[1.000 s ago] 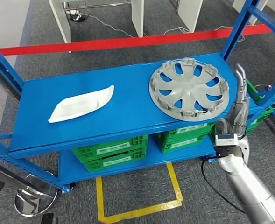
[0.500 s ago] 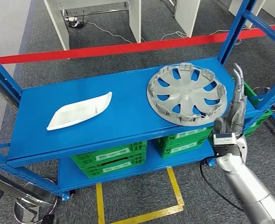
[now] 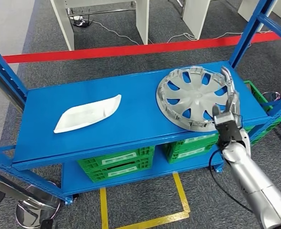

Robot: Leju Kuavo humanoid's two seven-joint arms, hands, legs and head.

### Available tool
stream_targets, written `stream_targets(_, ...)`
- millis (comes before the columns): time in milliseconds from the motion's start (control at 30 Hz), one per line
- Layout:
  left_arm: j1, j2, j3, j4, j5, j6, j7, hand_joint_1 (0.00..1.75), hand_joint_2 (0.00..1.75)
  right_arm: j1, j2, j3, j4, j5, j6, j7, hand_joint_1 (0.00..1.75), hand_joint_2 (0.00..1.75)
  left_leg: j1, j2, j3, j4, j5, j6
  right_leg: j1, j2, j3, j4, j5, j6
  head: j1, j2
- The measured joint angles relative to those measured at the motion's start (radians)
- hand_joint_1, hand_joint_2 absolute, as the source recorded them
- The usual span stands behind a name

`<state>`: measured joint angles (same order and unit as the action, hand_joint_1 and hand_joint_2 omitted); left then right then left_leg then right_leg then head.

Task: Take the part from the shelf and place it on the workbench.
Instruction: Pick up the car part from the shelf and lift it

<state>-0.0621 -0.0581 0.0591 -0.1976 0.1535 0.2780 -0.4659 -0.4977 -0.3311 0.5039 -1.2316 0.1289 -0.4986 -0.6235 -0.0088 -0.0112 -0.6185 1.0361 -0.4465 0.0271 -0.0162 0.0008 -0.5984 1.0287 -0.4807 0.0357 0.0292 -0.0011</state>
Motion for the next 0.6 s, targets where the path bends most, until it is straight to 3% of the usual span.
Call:
stream_targets(67, 0.0, 0.0, -0.004, 0.0, -0.002, -0.004, 0.004, 0.0, 0.0, -0.047, 0.013, 0.007, 0.07, 0.007, 0.055, 0.055, 0.0, 1.75, 0.0, 0.0, -0.002, 0.0, 0.003, -0.009, 0.001, 0.002, 0.002, -0.004, 0.002, -0.01, 0.0, 0.0)
stream_targets(133, -0.002, 0.0, -0.009, -0.001, -0.005, -0.007, 0.008, 0.0, 0.0, -0.108, 0.036, 0.021, 0.158, 0.028, 0.109, 0.107, 0.0, 1.75, 0.002, 0.001, -0.011, 0.02, -0.013, -0.021, -0.004, 0.002, 0.002, -0.008, 0.008, -0.022, -0.002, 0.0)
stream_targets(167, -0.004, 0.0, -0.011, -0.001, -0.006, -0.009, 0.011, 0.0, 0.0, -0.142, 0.05, 0.032, 0.207, 0.042, 0.129, 0.125, 0.0, 1.75, 0.003, 0.002, -0.027, 0.056, -0.036, -0.028, -0.006, 0.002, 0.003, -0.01, 0.01, -0.027, -0.004, 0.0)
stream_targets(233, -0.008, -0.002, -0.014, -0.001, -0.004, -0.012, 0.017, 0.0, 0.0, -0.206, 0.083, 0.054, 0.313, 0.067, 0.162, 0.155, 0.0, 1.75, 0.009, 0.003, -0.082, 0.18, -0.096, -0.04, -0.007, 0.001, 0.003, -0.01, 0.01, -0.031, -0.008, 0.0)
stream_targets(300, -0.009, -0.003, -0.015, -0.001, 0.0, -0.014, 0.021, 0.0, 0.0, -0.253, 0.119, 0.074, 0.415, 0.079, 0.188, 0.176, 0.0, 1.75, 0.012, 0.004, -0.126, 0.274, -0.121, -0.046, -0.006, 0.0, 0.004, -0.009, 0.01, -0.031, -0.008, 0.0)
stream_targets(333, -0.009, -0.004, -0.016, -0.001, 0.002, -0.015, 0.022, 0.0, 0.0, -0.271, 0.136, 0.082, 0.458, 0.083, 0.199, 0.184, 0.0, 1.75, 0.013, 0.004, -0.124, 0.268, -0.105, -0.046, -0.006, 0.0, 0.004, -0.009, 0.01, -0.031, -0.008, 0.0)
stream_targets(367, -0.009, -0.004, -0.017, -0.001, 0.003, -0.017, 0.024, 0.0, 0.0, -0.287, 0.152, 0.09, 0.495, 0.086, 0.21, 0.191, 0.0, 1.75, 0.013, 0.004, -0.104, 0.224, -0.074, -0.044, -0.006, 0.001, 0.005, -0.009, 0.01, -0.031, -0.008, 0.0)
stream_targets(433, -0.011, -0.005, -0.018, -0.001, 0.003, -0.019, 0.03, 0.0, 0.0, -0.32, 0.179, 0.105, 0.559, 0.098, 0.237, 0.208, 0.0, 1.75, 0.011, 0.004, -0.041, 0.087, -0.008, -0.037, -0.005, 0.001, 0.006, -0.009, 0.009, -0.028, -0.008, 0.0)
stream_targets(467, -0.011, -0.005, -0.019, -0.001, 0.003, -0.02, 0.034, 0.0, 0.0, -0.336, 0.191, 0.115, 0.588, 0.106, 0.252, 0.217, 0.0, 1.75, 0.01, 0.004, -0.018, 0.035, 0.008, -0.032, -0.003, 0.001, 0.005, -0.009, 0.009, -0.025, -0.008, 0.0)
stream_targets(500, -0.012, -0.005, -0.02, -0.001, 0.003, -0.021, 0.038, 0.0, 0.0, -0.348, 0.201, 0.125, 0.615, 0.113, 0.265, 0.225, 0.0, 1.75, 0.009, 0.004, -0.006, 0.006, 0.012, -0.028, -0.001, 0.0, 0.003, -0.009, 0.009, -0.021, -0.007, 0.0)
stream_targets(600, -0.009, -0.009, -0.021, -0.001, 0.003, -0.024, 0.042, 0.0, 0.0, -0.37, 0.225, 0.154, 0.679, 0.142, 0.279, 0.244, 0.0, 1.75, 0.008, 0.004, -0.001, -0.011, 0.01, -0.013, -0.001, -0.001, 0.0, -0.011, 0.007, -0.005, -0.006, 0.0)
